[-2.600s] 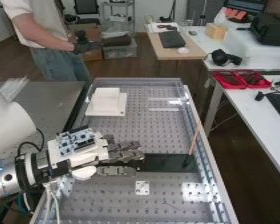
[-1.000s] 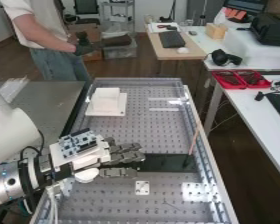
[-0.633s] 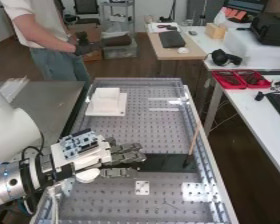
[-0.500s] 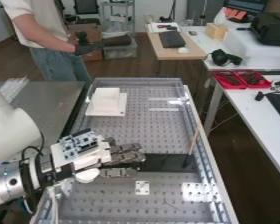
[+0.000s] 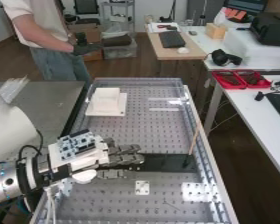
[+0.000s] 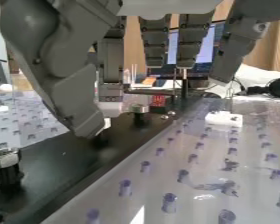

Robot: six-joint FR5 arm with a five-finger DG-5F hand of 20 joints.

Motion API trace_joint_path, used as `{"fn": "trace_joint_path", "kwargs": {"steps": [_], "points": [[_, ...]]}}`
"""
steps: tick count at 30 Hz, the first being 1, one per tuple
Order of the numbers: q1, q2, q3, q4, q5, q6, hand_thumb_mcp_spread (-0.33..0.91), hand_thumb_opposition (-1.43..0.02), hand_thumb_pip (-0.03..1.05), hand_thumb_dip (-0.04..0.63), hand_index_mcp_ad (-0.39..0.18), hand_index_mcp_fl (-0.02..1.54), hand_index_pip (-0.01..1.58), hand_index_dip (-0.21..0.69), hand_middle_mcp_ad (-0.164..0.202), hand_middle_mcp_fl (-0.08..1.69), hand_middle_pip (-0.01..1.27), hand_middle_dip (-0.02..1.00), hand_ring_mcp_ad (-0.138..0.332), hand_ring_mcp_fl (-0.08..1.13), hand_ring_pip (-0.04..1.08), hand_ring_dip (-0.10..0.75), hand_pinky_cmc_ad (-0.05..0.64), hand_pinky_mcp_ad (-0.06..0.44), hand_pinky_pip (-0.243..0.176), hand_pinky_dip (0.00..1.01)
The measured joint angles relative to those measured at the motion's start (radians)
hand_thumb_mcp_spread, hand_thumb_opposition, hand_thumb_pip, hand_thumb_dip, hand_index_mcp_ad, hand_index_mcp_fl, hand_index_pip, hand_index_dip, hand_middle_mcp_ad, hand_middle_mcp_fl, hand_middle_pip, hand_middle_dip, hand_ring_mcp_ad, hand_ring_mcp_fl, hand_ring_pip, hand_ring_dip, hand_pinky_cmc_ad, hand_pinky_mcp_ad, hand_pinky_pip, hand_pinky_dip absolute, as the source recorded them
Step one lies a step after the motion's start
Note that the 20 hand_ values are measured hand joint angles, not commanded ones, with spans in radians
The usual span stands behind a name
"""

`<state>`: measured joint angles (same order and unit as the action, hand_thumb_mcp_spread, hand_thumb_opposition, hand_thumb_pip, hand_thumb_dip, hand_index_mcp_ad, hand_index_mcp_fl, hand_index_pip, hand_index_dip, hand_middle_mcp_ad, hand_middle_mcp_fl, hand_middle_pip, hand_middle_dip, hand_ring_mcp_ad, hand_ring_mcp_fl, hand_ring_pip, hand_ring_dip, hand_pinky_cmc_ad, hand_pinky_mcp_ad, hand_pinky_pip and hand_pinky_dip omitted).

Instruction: Grab the larger nut and place it in the white container

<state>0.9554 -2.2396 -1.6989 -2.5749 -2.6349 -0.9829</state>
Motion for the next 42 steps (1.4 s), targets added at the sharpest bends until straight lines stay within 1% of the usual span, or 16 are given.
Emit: {"fn": "trace_joint_path", "kwargs": {"steps": [4, 9, 12, 13, 15, 21, 26, 27, 31, 37, 42], "points": [[0.001, 0.009, -0.024, 0.045, 0.030, 0.053, 0.34, -0.87, 0.80, 0.209, -0.166, 0.02, 1.55, -0.019, 0.093, 0.00, 0.12, 0.17, 0.143, 0.00, 0.17, 0.108, 0.347, 0.302, -0.087, 0.55], [0.002, 0.018, -0.047, 0.073, 0.051, 0.080, 0.34, -0.87, 0.80, 0.209, -0.166, 0.02, 1.55, -0.019, 0.094, 0.00, 0.12, 0.17, 0.143, 0.00, 0.18, 0.108, 0.347, 0.302, -0.087, 0.55], [0.002, 0.025, -0.065, 0.097, 0.065, 0.103, 0.34, -0.87, 0.80, 0.209, -0.166, 0.02, 1.55, -0.019, 0.091, 0.00, 0.12, 0.17, 0.143, 0.00, 0.18, 0.108, 0.347, 0.302, -0.087, 0.55], [0.003, 0.029, -0.074, 0.108, 0.071, 0.114, 0.34, -0.87, 0.80, 0.209, -0.166, 0.02, 1.55, -0.019, 0.096, 0.00, 0.12, 0.17, 0.143, 0.00, 0.18, 0.108, 0.347, 0.302, -0.087, 0.55], [0.003, 0.036, -0.091, 0.127, 0.085, 0.128, 0.34, -0.87, 0.80, 0.209, -0.166, 0.02, 1.55, -0.019, 0.096, 0.00, 0.12, 0.17, 0.143, 0.00, 0.18, 0.108, 0.347, 0.302, -0.087, 0.57], [0.011, 0.062, -0.146, 0.183, 0.133, 0.163, 0.34, -0.87, 0.80, 0.209, -0.168, 0.02, 1.55, -0.019, 0.096, 0.00, 0.12, 0.17, 0.143, 0.00, 0.18, 0.108, 0.347, 0.302, -0.087, 0.57], [0.026, 0.083, -0.192, 0.235, 0.196, 0.199, 0.34, -0.87, 0.80, 0.209, -0.164, 0.02, 1.55, -0.019, 0.101, 0.00, 0.12, 0.17, 0.147, 0.00, 0.18, 0.106, 0.347, 0.302, -0.087, 0.58], [0.028, 0.085, -0.197, 0.239, 0.202, 0.201, 0.34, -0.87, 0.80, 0.209, -0.169, 0.02, 1.55, -0.019, 0.096, 0.00, 0.12, 0.17, 0.147, 0.00, 0.18, 0.106, 0.347, 0.302, -0.087, 0.58], [0.045, 0.098, -0.225, 0.262, 0.240, 0.208, 0.34, -0.87, 0.80, 0.209, -0.164, 0.02, 1.55, -0.019, 0.098, 0.00, 0.12, 0.17, 0.143, 0.00, 0.18, 0.106, 0.347, 0.302, -0.087, 0.58], [0.052, 0.102, -0.235, 0.261, 0.257, 0.194, 0.34, -0.87, 0.80, 0.209, -0.164, 0.02, 1.55, -0.019, 0.098, 0.00, 0.12, 0.17, 0.147, 0.00, 0.20, 0.106, 0.344, 0.302, -0.087, 0.60], [0.052, 0.103, -0.240, 0.268, 0.265, 0.193, 0.34, -0.87, 0.80, 0.209, -0.164, 0.02, 1.55, -0.019, 0.098, 0.00, 0.12, 0.17, 0.147, 0.00, 0.20, 0.106, 0.347, 0.302, -0.087, 0.60]]}}
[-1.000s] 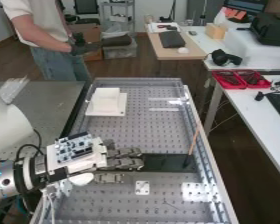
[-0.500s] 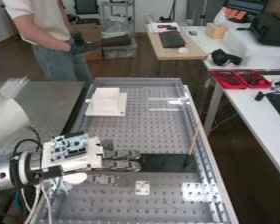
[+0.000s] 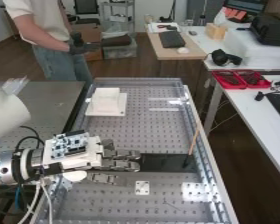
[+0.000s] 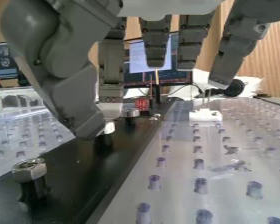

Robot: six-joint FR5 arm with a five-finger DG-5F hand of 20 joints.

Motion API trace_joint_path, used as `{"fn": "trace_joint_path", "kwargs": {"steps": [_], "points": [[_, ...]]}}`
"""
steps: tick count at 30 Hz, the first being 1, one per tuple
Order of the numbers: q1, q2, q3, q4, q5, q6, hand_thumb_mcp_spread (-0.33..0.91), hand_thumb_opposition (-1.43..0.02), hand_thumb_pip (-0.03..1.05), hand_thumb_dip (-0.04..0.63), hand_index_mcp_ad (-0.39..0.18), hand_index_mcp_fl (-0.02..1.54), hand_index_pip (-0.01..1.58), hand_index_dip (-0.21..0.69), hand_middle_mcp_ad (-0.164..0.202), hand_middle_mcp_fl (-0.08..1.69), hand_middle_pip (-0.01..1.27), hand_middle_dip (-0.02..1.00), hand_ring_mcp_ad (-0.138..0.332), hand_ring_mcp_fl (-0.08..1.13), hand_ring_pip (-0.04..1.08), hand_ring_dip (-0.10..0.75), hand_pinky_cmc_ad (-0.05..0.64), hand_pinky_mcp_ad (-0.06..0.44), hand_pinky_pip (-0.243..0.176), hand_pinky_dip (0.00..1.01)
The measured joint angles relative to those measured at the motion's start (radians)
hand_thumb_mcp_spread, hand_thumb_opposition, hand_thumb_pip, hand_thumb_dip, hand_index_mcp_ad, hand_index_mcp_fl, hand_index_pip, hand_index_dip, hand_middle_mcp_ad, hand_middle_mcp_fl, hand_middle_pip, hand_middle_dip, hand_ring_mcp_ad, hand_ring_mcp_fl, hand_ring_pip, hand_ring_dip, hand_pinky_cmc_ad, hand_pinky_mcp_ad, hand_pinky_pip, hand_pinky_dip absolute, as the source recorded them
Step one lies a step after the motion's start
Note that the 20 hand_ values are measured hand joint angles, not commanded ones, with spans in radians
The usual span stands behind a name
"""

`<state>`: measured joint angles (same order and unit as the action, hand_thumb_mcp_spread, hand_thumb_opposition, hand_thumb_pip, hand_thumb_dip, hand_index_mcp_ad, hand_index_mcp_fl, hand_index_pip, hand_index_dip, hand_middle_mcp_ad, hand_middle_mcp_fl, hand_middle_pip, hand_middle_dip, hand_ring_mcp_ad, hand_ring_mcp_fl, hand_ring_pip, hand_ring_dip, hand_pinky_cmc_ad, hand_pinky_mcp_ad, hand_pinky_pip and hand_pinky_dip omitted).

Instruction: Grab the larger nut and place it in the white container

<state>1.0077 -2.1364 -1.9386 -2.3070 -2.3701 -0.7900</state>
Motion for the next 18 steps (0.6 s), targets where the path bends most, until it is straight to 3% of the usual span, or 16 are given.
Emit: {"fn": "trace_joint_path", "kwargs": {"steps": [18], "points": [[-0.005, -0.014, 0.003, -0.004, -0.008, -0.017, 0.34, -0.87, 0.80, 0.222, -0.164, 0.05, 1.55, -0.019, 0.098, 0.00, 0.12, 0.17, 0.143, 0.00, 0.19, 0.093, 0.344, 0.295, -0.087, 0.61]]}}
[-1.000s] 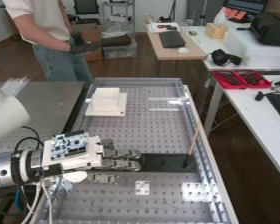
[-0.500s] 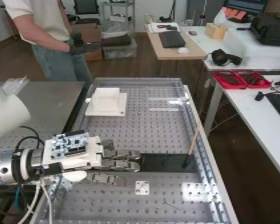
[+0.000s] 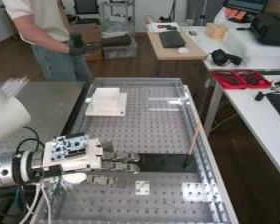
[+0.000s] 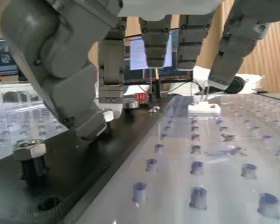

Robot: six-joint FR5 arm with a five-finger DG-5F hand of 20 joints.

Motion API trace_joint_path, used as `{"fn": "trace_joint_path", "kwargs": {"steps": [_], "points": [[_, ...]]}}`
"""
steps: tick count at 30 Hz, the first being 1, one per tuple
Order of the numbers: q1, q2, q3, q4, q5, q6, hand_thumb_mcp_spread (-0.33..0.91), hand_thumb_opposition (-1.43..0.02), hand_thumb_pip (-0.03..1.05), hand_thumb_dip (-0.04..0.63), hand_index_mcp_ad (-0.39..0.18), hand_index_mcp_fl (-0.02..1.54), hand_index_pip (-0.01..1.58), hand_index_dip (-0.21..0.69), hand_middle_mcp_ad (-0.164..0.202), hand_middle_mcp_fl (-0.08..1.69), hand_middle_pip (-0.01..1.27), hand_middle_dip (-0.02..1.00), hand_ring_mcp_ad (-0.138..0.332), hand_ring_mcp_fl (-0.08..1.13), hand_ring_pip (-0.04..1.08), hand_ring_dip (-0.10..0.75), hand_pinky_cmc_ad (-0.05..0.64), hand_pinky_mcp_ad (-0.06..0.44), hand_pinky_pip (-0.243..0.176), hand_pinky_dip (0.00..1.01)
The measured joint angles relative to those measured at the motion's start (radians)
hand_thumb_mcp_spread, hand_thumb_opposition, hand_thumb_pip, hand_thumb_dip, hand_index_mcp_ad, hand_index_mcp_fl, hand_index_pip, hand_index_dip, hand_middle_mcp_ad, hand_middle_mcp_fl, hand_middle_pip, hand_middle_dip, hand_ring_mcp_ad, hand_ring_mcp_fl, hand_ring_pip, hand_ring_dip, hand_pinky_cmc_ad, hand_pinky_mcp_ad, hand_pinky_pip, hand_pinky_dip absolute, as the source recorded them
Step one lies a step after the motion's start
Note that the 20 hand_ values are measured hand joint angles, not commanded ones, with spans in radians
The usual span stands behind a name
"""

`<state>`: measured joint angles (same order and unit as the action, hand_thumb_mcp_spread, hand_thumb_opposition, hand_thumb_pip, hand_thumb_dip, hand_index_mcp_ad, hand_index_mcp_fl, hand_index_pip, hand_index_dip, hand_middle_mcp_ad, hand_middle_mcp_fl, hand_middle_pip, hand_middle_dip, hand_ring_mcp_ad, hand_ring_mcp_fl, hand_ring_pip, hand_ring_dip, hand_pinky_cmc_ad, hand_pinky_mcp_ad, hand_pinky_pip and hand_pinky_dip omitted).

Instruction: Grab the larger nut and place it in the white container

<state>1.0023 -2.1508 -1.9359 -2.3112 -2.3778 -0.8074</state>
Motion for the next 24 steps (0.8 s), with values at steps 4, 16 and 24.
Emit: {"fn": "trace_joint_path", "kwargs": {"steps": [4, 16, 24], "points": [[-0.002, -0.003, 0.002, 0.000, -0.003, 0.001, 0.34, -0.86, 0.81, 0.227, -0.164, 0.09, 1.55, -0.028, 0.098, 0.00, 0.12, 0.17, 0.143, 0.00, 0.19, 0.093, 0.347, 0.297, -0.087, 0.61], [-0.004, -0.007, 0.007, 0.018, -0.010, 0.023, 0.34, -0.87, 0.80, 0.220, -0.143, 0.19, 1.52, -0.035, 0.096, 0.00, 0.13, 0.17, 0.143, 0.00, 0.20, 0.093, 0.328, 0.295, -0.087, 0.60], [0.002, -0.014, 0.019, 0.001, -0.009, 0.021, 0.33, -0.86, 0.80, 0.220, -0.115, 0.24, 1.52, -0.040, 0.099, 0.00, 0.14, 0.17, 0.143, 0.00, 0.19, 0.093, 0.328, 0.295, -0.087, 0.60]]}}
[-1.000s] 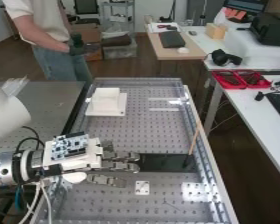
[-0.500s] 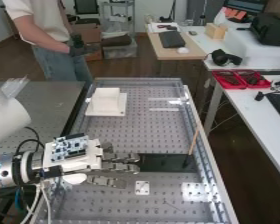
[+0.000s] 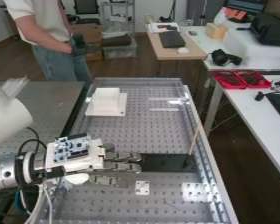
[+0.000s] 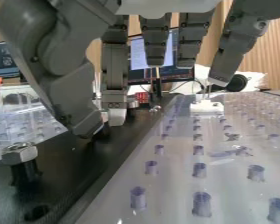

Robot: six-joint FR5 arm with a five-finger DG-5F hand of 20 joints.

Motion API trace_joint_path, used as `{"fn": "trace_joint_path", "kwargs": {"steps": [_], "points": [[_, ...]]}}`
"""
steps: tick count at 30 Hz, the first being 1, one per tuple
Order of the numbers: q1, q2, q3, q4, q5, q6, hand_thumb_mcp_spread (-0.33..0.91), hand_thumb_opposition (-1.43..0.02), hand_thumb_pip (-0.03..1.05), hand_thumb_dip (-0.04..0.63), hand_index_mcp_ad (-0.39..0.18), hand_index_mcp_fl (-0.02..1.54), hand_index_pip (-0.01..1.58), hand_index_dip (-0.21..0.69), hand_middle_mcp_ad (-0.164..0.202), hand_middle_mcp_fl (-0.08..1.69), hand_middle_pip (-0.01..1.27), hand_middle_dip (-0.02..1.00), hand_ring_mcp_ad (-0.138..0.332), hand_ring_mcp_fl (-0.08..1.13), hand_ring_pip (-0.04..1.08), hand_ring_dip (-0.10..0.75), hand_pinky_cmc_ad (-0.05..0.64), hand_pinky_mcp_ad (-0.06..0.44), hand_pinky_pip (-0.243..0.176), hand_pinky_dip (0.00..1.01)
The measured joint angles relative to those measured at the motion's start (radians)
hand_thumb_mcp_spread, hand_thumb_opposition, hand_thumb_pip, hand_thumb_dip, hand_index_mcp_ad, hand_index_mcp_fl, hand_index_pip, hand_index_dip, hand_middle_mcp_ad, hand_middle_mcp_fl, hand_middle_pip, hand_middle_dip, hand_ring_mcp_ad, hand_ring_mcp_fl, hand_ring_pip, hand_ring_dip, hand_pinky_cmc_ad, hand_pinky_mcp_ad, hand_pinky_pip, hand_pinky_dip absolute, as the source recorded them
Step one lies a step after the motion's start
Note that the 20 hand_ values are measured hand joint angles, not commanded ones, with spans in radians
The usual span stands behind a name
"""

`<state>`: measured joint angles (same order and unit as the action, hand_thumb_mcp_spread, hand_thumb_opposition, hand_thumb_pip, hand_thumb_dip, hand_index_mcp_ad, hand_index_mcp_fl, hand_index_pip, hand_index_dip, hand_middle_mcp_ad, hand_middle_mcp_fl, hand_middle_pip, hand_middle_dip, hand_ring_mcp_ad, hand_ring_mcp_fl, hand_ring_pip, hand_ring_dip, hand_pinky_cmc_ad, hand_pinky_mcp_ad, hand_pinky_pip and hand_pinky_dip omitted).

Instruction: Grab the larger nut and place it in the white container

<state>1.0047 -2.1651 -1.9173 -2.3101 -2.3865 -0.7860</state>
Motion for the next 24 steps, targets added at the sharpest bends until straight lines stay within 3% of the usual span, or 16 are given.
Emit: {"fn": "trace_joint_path", "kwargs": {"steps": [14, 17, 19, 22, 24], "points": [[0.007, -0.003, 0.007, 0.005, 0.001, 0.024, 0.33, -0.88, 0.76, 0.239, -0.084, 0.32, 1.52, -0.031, 0.093, 0.05, 0.13, 0.17, 0.145, 0.00, 0.19, 0.093, 0.328, 0.291, -0.091, 0.56], [0.007, 0.005, 0.009, 0.000, -0.010, 0.024, 0.34, -0.93, 0.74, 0.236, -0.054, 0.38, 1.49, -0.037, 0.093, 0.06, 0.13, 0.17, 0.150, 0.00, 0.19, 0.096, 0.333, 0.291, -0.087, 0.54], [0.007, 0.013, 0.008, 0.000, -0.019, 0.025, 0.33, -0.93, 0.66, 0.220, -0.051, 0.46, 1.49, -0.037, 0.077, 0.09, 0.13, 0.17, 0.133, 0.00, 0.17, 0.093, 0.330, 0.297, -0.087, 0.53], [0.007, 0.032, 0.007, 0.002, -0.032, 0.034, 0.27, -0.86, 0.66, 0.215, -0.051, 0.60, 1.50, -0.028, 0.077, 0.09, 0.14, 0.17, 0.131, 0.00, 0.17, 0.098, 0.333, 0.281, -0.087, 0.51], [0.009, 0.046, 0.004, 0.006, -0.041, 0.041, 0.27, -0.86, 0.66, 0.215, -0.051, 0.60, 1.50, -0.024, 0.075, 0.09, 0.14, 0.17, 0.131, 0.00, 0.15, 0.101, 0.333, 0.278, -0.089, 0.51]]}}
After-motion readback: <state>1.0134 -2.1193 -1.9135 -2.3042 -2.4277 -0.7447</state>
